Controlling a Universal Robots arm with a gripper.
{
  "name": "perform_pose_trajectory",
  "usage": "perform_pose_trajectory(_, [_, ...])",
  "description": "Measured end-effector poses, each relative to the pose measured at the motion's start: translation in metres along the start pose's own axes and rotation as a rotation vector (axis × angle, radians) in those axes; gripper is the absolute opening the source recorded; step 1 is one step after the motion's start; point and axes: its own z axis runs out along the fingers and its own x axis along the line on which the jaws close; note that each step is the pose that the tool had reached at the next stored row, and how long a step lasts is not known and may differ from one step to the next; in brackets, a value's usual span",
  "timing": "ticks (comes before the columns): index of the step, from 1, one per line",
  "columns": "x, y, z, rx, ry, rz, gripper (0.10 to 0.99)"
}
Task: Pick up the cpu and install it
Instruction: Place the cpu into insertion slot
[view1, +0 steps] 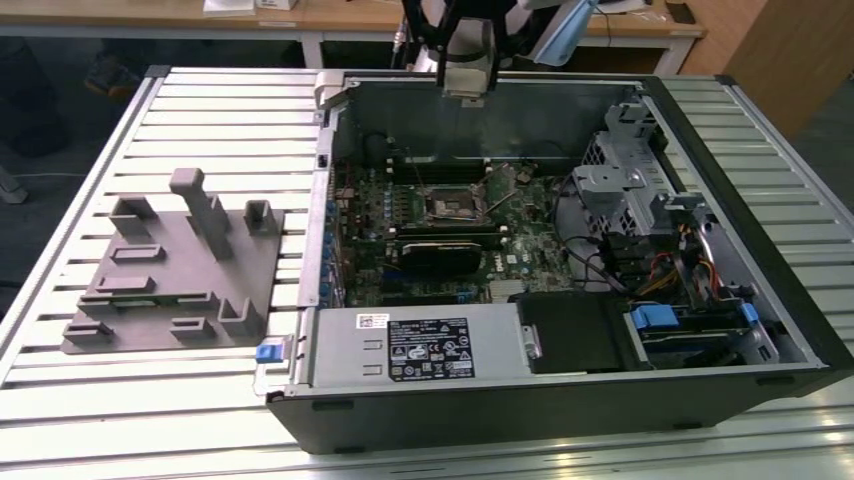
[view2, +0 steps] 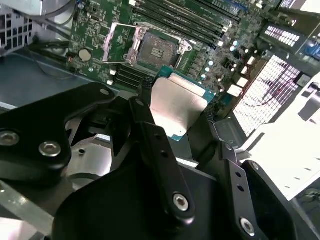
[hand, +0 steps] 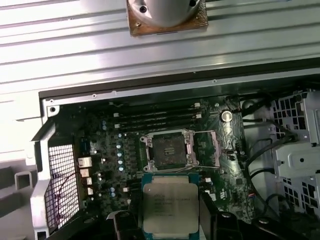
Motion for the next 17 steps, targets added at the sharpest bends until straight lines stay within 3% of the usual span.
perform_pose_trajectory(17, [0.0004, 0.0027, 0.0021, -0.003, -0.0130, 0.200, 0.537])
